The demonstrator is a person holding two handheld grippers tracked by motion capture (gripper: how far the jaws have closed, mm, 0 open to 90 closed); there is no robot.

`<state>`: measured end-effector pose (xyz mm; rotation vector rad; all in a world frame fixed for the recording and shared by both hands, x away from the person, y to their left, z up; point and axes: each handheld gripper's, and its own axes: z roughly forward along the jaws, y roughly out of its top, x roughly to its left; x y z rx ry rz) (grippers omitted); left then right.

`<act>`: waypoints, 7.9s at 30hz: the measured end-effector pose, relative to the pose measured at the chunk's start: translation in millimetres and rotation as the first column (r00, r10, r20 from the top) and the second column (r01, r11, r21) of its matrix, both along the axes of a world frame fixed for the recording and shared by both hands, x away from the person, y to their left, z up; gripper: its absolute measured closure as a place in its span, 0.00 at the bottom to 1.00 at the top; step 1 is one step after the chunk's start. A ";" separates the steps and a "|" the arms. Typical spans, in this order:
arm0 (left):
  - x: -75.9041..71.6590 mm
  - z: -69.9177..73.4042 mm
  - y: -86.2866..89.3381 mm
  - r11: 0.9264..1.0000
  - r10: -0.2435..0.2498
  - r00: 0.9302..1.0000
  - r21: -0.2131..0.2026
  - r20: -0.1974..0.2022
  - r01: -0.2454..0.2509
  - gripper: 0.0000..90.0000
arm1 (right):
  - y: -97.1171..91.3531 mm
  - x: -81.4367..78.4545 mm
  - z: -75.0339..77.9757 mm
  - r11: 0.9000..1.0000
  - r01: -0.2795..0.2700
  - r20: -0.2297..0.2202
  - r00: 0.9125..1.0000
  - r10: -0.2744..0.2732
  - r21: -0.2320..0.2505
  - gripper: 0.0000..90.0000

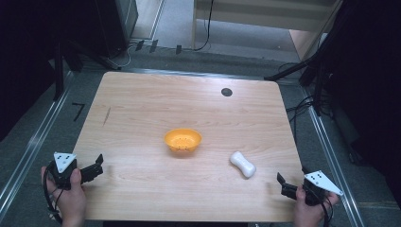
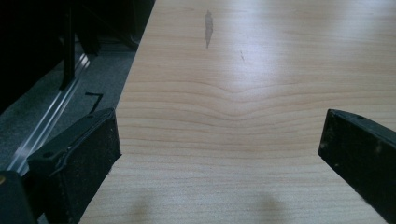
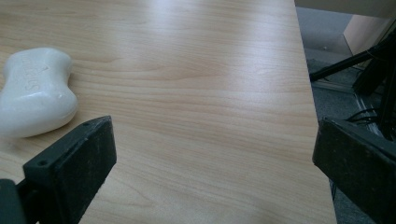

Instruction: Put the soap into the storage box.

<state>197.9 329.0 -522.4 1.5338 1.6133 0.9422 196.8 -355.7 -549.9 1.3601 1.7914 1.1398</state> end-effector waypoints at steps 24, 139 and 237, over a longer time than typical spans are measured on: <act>-3.7 0.1 -6.9 0.999 -0.032 0.998 0.042 0.047 0.030 0.00 | -0.6 13.2 2.7 0.996 -0.065 -0.160 0.984 0.075 0.067 0.00; 1.5 -0.2 -9.7 0.997 -0.049 0.999 0.063 0.001 0.049 0.00 | 147.3 102.2 42.2 0.858 -0.491 -0.669 0.689 0.278 -0.148 0.32; 2.5 -0.2 -9.1 0.996 -0.059 0.998 0.059 -0.005 0.060 0.00 | 200.4 129.8 87.8 0.669 -0.711 -0.602 0.637 0.481 -0.218 0.56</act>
